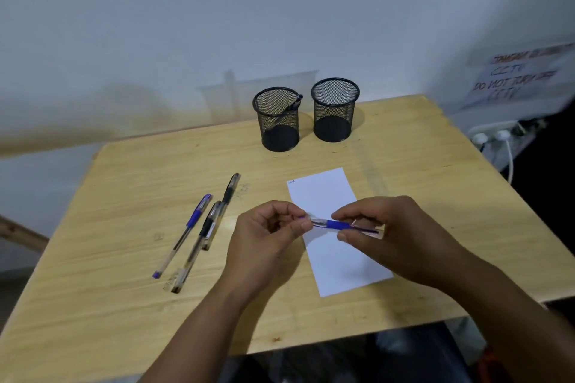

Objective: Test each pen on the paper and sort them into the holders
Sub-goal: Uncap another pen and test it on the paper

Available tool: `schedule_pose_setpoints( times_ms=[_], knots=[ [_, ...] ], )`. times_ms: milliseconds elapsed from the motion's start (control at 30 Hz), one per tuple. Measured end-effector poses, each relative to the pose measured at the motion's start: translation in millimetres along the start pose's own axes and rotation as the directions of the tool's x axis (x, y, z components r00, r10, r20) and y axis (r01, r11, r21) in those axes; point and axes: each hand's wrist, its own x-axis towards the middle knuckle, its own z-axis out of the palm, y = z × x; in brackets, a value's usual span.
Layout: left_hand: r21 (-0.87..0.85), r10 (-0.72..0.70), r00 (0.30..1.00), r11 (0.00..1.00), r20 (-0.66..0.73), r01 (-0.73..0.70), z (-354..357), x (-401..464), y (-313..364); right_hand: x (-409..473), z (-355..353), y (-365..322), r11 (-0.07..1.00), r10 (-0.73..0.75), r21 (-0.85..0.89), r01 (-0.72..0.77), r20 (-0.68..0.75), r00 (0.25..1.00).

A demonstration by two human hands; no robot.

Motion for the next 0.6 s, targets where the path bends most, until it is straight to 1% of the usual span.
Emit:
schedule_pose_setpoints(
  times_ms=[100, 167, 333, 433, 600],
  knots=[
    [0.036, 0.014, 1.0, 0.999, 0.004, -0.015, 4, -2, 3, 4, 7, -3, 0.996, -0.076, -0.044, 0.075, -0.024, 0.997],
    [0.071, 0.023, 1.0, 0.997, 0.011, -0.024, 4, -4, 4, 5, 11, -2, 0.994, -0.094, -0.051, 0.092, -0.05, 0.994],
    [0.232, 0.049, 0.993, 0.97, 0.103, -0.072, 1, -6, 4, 4, 16, 2, 0.977, -0.194, -0.109, 0.184, -0.089, 0.977],
    [0.347, 0.105, 0.989, 0.928, 0.107, -0.136, 2, -6, 4, 3, 22, 5, 0.977, -0.194, -0.111, 0.18, -0.131, 0.972],
    [0.355, 0.111, 0.989, 0.924, 0.098, -0.139, 1, -4, 5, 4, 29, 6, 0.983, -0.174, -0.094, 0.159, -0.183, 0.968]
  ],
)
